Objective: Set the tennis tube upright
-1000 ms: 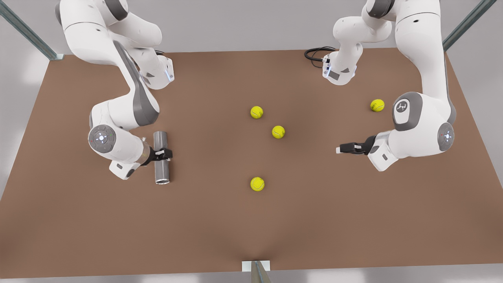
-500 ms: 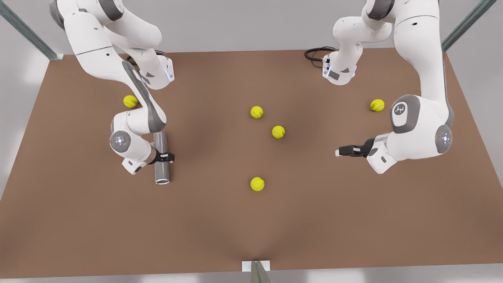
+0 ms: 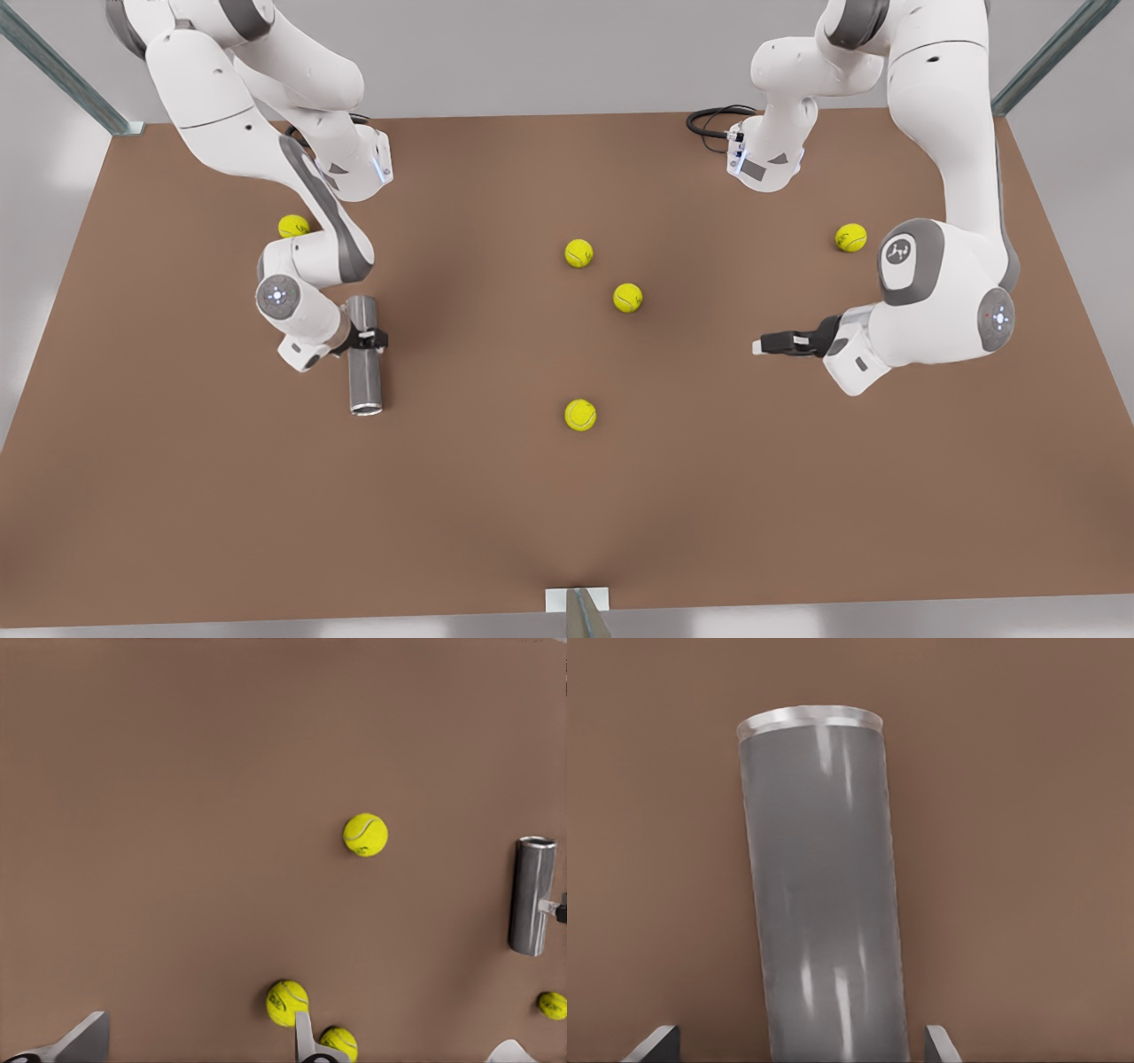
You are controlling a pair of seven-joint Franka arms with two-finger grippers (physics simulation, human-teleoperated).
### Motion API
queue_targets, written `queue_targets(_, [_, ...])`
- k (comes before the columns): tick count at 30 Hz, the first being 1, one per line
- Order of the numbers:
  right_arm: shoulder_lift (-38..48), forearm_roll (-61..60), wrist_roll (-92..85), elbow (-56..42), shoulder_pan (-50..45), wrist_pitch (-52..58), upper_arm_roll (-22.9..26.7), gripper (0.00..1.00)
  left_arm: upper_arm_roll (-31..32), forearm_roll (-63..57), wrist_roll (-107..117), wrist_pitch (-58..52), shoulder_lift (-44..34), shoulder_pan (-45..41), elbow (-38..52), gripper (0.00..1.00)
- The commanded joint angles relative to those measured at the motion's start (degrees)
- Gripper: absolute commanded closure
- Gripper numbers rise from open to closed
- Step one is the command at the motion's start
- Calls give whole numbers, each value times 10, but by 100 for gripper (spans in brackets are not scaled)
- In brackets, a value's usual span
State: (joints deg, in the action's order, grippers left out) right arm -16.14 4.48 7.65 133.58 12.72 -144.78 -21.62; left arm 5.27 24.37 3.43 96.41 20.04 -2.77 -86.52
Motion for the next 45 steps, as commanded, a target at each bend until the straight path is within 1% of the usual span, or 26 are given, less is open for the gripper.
queue_targets(1, [0, 0, -3, 0, 0, -2, 0, 0, 0, -1, 0, 0, 0, 1, 0, 1])
queue_targets(5, [-9, 0, -3, 33, 1, -45, 0, 0, 0, 0, -1, -1, 1, 0, 0, 1])
queue_targets(12, [-8, -1, 7, 64, 13, -67, 0, 0, 1, 2, -2, 2, 11, 0, 0, 1])
queue_targets(19, [-17, -3, 17, 75, 13, -89, 0, 0, 1, 3, -4, 2, 24, 2, 0, 1])
queue_targets(38, [-37, 5, 13, 86, 17, -119, 2, 0, 0, 14, -8, 2, 25, 3, 0, 1])
queue_targets(41, [-36, 6, 10, 87, 18, -119, 2, 4, 0, 14, -9, 1, 25, 3, 0, 1])
queue_targets(45, [-35, 25, 6, 93, 18, -125, 2, 4, 0, 14, -9, 1, 25, 4, 0, 1])
